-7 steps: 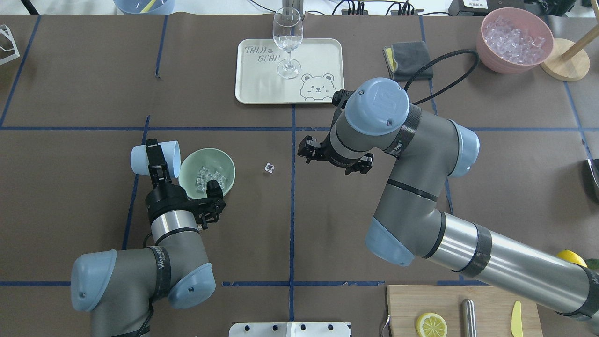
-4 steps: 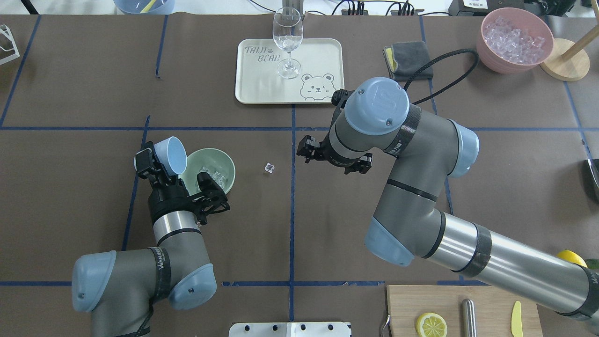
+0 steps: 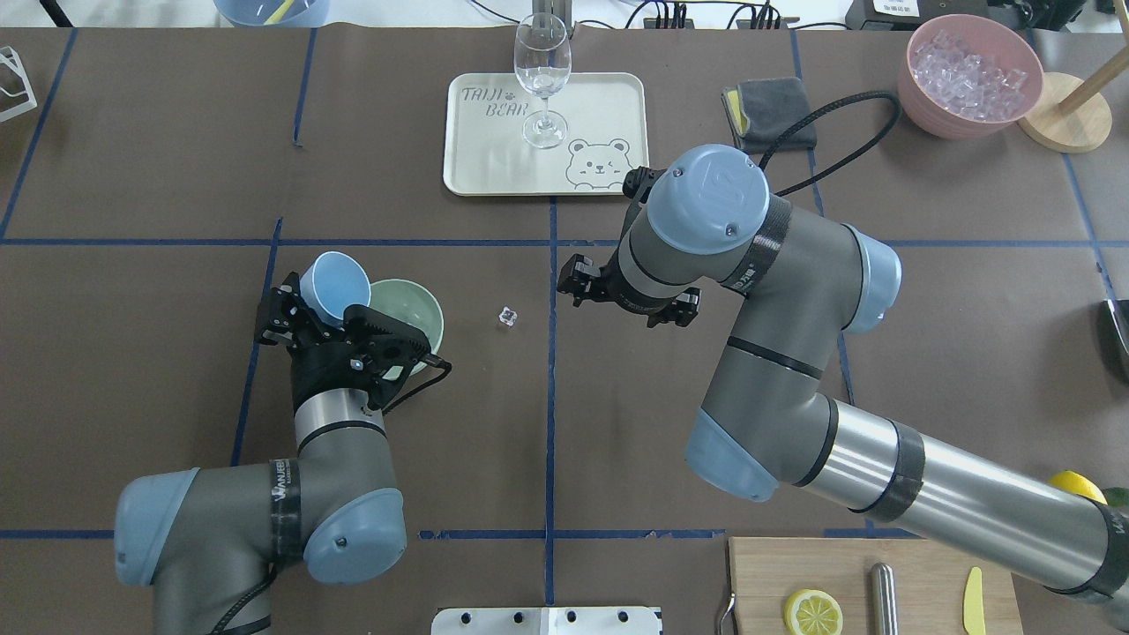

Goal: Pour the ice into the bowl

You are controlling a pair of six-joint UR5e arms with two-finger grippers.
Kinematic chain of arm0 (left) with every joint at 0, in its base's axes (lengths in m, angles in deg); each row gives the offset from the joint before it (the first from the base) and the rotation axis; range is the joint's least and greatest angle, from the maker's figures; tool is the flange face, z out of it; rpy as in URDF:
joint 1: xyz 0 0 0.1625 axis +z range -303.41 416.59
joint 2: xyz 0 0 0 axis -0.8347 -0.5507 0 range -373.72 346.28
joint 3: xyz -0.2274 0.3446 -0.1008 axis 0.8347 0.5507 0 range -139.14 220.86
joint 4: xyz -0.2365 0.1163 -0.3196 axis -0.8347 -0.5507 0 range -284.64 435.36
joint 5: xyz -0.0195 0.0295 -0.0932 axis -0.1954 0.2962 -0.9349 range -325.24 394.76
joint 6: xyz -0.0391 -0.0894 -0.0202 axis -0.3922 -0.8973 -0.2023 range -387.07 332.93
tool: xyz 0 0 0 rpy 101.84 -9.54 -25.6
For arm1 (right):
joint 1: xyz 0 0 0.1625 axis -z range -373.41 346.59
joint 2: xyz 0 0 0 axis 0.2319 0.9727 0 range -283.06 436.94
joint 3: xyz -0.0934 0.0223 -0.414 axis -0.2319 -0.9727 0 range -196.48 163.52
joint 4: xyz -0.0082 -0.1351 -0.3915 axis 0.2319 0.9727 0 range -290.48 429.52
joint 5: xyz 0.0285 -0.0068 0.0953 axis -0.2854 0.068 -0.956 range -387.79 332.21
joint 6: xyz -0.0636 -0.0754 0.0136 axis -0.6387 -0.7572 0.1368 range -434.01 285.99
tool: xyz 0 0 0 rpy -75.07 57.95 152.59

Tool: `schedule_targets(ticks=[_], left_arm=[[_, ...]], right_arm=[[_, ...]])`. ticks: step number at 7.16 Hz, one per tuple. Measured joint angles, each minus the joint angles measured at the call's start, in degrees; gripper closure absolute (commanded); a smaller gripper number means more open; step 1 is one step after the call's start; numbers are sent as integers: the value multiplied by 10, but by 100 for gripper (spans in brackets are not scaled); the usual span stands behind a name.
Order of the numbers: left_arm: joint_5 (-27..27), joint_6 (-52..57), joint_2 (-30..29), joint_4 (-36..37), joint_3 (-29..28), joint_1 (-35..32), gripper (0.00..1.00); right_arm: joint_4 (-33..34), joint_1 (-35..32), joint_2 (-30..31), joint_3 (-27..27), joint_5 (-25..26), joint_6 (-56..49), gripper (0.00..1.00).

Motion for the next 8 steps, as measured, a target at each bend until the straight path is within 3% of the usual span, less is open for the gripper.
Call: schedule_targets(ticks=[4,8], left_arm=[[-37,-28,35,-121,18,-11,100],[-35,-37,235,-417,21,-30,100]], right_arm=[[1,3,-1,0,0,1,0],[1,10,-4,0,2,5,0]])
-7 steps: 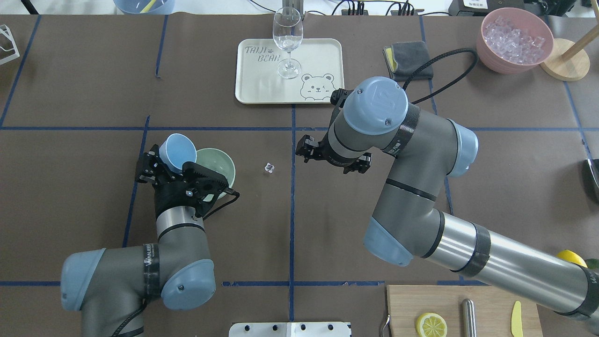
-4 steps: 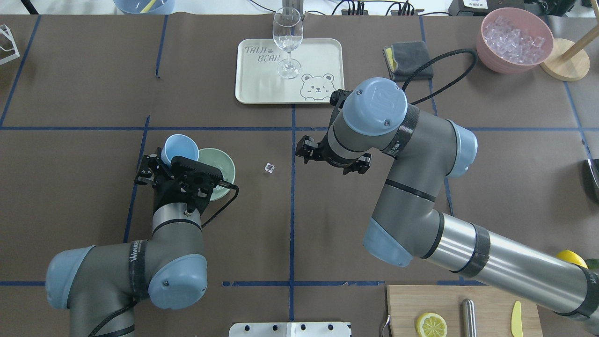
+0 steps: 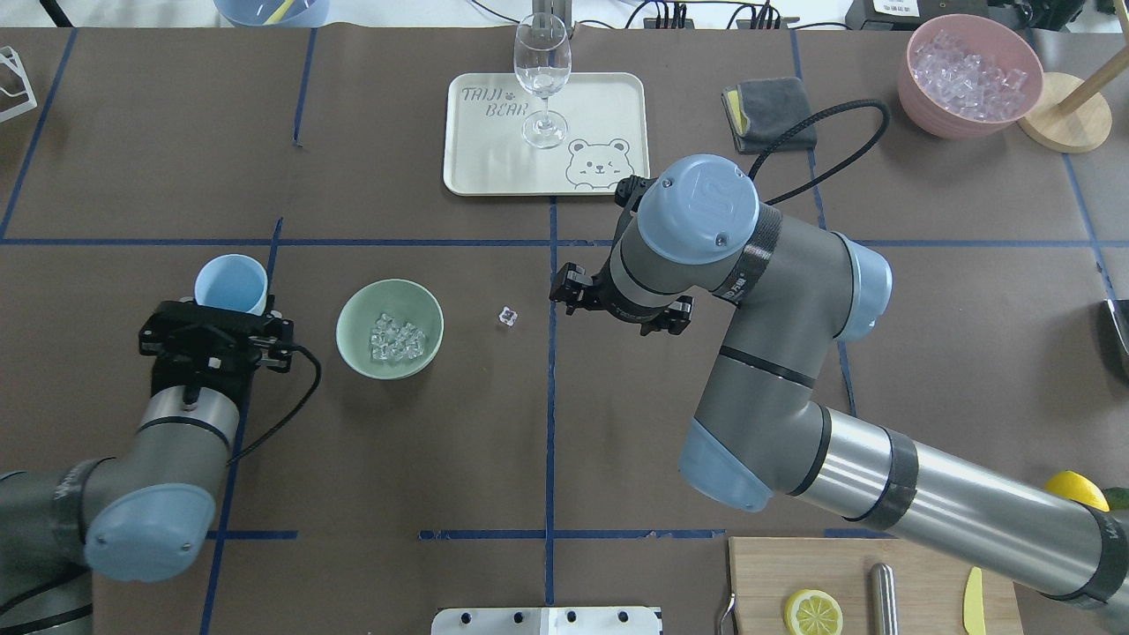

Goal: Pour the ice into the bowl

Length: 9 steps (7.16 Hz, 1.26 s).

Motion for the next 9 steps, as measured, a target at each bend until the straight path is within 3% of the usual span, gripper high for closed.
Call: schedule_targets(ticks=[2,5,7,9], left_arm=[[2,18,98,-213,-39,-4,100],[17,25,144,-471,-146,-11,100],[52,24,150,-577,-209,-11,100],[65,23,145,-633,-260,-12,100]], right_arm=[[0,2,-1,0,1,2,0],[1,5,-4,-1,1,2,0],[1,12,-10,-1,5,5,0],[1,25,-20,-3,19,16,0]])
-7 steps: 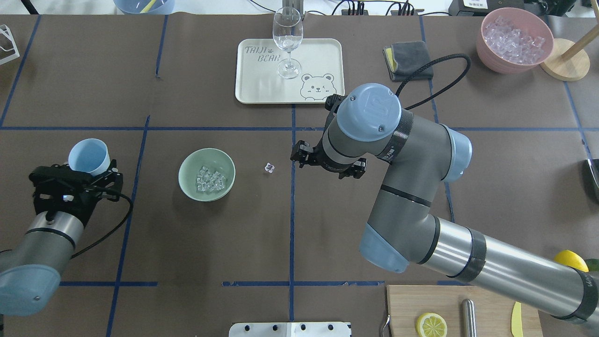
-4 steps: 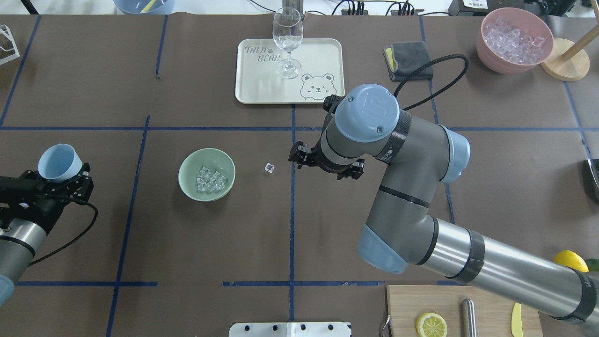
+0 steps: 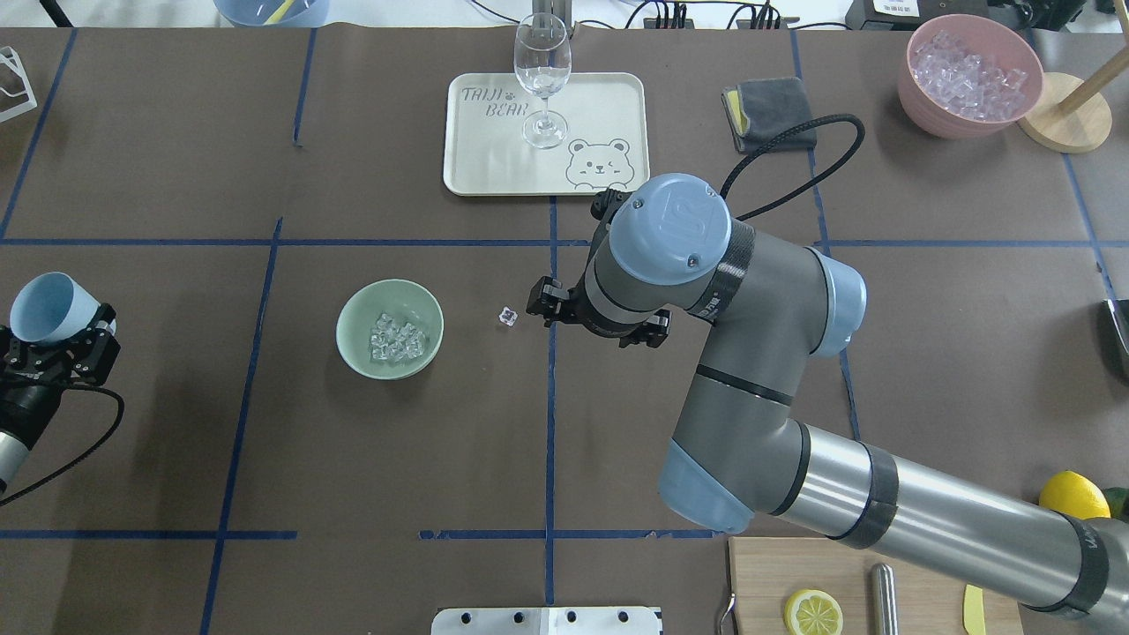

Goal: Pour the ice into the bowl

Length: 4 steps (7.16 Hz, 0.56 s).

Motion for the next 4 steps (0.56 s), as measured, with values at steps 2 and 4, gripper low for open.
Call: schedule_targets(ticks=[2,4], left_arm=[[9,-4,-16,-7,-22,0,100],[23,-5,-42,-5,-53,1,100]], right_arm=[[0,11,-15,-11,13,11,0],[0,15,-24,-21,19,16,0]])
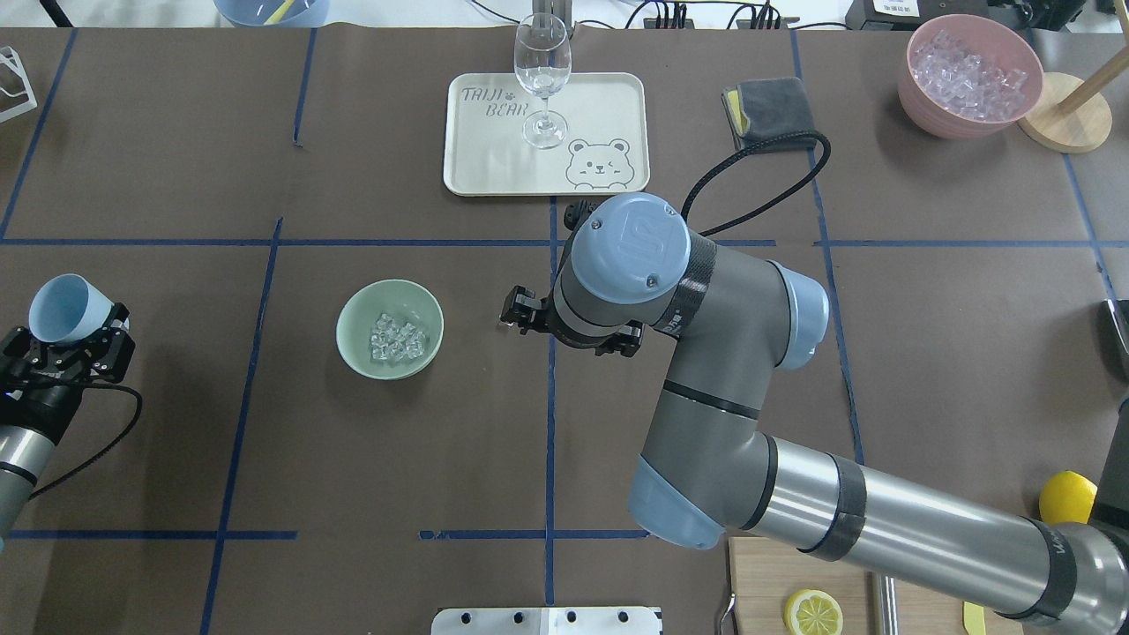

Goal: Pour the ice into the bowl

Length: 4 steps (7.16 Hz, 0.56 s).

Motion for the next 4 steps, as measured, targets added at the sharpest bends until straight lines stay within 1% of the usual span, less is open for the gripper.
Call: schedule_targets(ticks=[3,4], left_arm=[[3,-1,-14,3,-17,0,99],[3,0,-14,3,-21,0,92]], right_arm=[[0,1,-10,-8,1,1,0],[0,1,-11,-9,1,1,0]])
